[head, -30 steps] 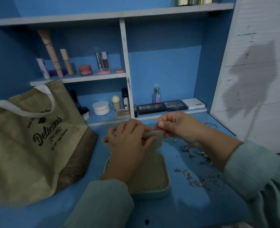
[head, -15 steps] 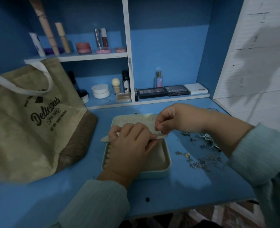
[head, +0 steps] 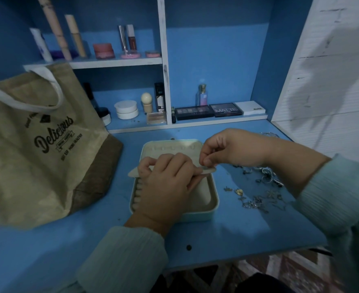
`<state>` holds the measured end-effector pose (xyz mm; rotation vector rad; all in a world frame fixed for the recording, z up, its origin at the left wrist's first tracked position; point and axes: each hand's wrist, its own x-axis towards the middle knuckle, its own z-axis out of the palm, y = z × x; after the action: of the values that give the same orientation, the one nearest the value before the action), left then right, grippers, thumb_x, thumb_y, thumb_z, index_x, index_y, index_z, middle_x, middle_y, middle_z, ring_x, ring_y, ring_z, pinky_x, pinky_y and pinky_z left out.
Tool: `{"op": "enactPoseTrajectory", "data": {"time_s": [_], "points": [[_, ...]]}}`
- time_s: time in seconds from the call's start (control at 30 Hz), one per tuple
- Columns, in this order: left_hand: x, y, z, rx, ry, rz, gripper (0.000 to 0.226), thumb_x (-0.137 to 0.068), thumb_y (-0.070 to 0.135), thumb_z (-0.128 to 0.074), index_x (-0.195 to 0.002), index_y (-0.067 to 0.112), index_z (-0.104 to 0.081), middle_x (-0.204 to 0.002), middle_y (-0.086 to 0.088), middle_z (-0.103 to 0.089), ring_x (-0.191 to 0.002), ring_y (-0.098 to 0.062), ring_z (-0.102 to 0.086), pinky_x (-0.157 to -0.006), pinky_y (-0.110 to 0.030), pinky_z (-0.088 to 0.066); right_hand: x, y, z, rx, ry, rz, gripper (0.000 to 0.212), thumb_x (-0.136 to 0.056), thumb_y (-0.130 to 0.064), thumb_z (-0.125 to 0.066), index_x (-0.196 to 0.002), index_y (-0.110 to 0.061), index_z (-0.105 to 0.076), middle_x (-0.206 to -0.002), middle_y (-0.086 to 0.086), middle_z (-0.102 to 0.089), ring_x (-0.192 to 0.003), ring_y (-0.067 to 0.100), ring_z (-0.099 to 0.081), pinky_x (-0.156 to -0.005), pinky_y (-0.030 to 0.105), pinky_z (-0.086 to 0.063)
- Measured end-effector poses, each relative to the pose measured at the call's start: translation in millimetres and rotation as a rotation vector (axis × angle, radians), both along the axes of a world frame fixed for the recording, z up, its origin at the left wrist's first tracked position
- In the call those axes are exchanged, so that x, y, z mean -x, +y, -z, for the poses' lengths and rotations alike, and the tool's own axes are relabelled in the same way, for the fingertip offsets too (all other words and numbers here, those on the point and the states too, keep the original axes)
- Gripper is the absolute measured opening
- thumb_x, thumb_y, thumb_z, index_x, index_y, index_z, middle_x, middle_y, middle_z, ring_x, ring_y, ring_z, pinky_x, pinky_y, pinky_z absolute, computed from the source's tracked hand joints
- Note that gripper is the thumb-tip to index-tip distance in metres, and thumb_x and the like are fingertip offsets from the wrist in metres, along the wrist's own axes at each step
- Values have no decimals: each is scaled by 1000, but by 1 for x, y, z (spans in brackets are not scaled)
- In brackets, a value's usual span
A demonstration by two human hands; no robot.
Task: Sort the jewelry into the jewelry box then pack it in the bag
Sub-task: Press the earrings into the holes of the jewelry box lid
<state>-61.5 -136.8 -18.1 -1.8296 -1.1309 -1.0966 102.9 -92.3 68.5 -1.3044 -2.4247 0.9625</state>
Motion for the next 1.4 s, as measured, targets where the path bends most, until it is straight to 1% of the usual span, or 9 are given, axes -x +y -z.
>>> {"op": "enactPoseTrajectory", "data": {"time_s": [0.13, 0.3, 0.4, 0.6, 0.7, 0.87, 1.03, 1.17, 1.4], "points": [[0, -1, 0, 1, -3, 7, 25, -84, 34, -62, -63, 19, -60, -72, 6, -62, -77, -14, -45, -76, -34, -25, 1, -2, 0, -25, -27, -13, 7, -86, -11, -64, -85, -18, -68, -71, -13, -62, -46, -11, -50, -46, 2, -34], [0, -1, 0, 0, -8, 17, 22, -83, 33, -62, -65, 19, -59, -73, 5, -62, -79, -14, -45, -76, -34, -25, 2, -2, 0, -62, -88, -39, 18, -85, -18, -65, -75, -33, -63, -72, -16, -63, -56, -11, -52, -55, 3, -37], [0, -1, 1, 4, -6, 17, 21, -82, 32, -62, -65, 19, -60, -73, 5, -61, -78, -15, -45, -76, -34, -25, 4, -2, -3, -58, -123, -56, 16, -86, -17, -63, -77, -30, -62, -69, -16, -59, -49, -12, -50, -49, 2, -34], [-1, 0, 0, 10, -11, 5, 25, -84, 35, -59, -64, 21, -64, -70, 7, -61, -78, -13, -44, -76, -34, -25, 5, -1, -11, -17, -202, -109, 8, -92, -13, -55, -91, -19, -59, -74, -12, -56, -44, -13, -47, -45, 2, -34], [-1, -1, -1, -1, -8, 6, 24, -83, 34, -59, -63, 20, -62, -70, 7, -61, -77, -13, -44, -76, -34, -25, 8, 0, -12, -72, -290, -144, 16, -92, -15, -55, -81, -27, -56, -71, -14, -53, -46, -12, -46, -48, 3, -34], [-1, -1, 1, -8, -6, -8, 24, -84, 33, -61, -63, 21, -61, -71, 6, -61, -77, -14, -45, -76, -35, -26, 13, 2, -10, -164, -375, -153, 27, -90, -19, -55, -70, -36, -50, -73, -17, -53, -62, -3, -45, -56, 8, -33], [-1, 0, 1, 9, -3, -16, 23, -83, 33, -62, -64, 21, -62, -72, 7, -62, -78, -14, -46, -77, -35, -26, 11, 1, -9, -172, -300, -127, 28, -87, -16, -60, -68, -36, -54, -70, -18, -56, -57, -12, -48, -55, 1, -35], [-1, 1, 0, 22, -24, -2, 23, -83, 33, -62, -64, 21, -62, -71, 7, -62, -79, -13, -46, -78, -34, -25, 5, 1, -9, -92, -191, -92, 17, -88, -15, -60, -79, -29, -60, -71, -18, -58, -53, -15, -49, -53, -1, -34], [0, 1, 0, 62, -25, 11, 21, -83, 35, -59, -66, 23, -63, -73, 8, -62, -80, -12, -46, -79, -35, -26, 8, 3, -7, -140, -256, -108, 27, -89, -17, -60, -71, -36, -53, -69, -19, -54, -53, -18, -47, -52, 0, -34]]}}
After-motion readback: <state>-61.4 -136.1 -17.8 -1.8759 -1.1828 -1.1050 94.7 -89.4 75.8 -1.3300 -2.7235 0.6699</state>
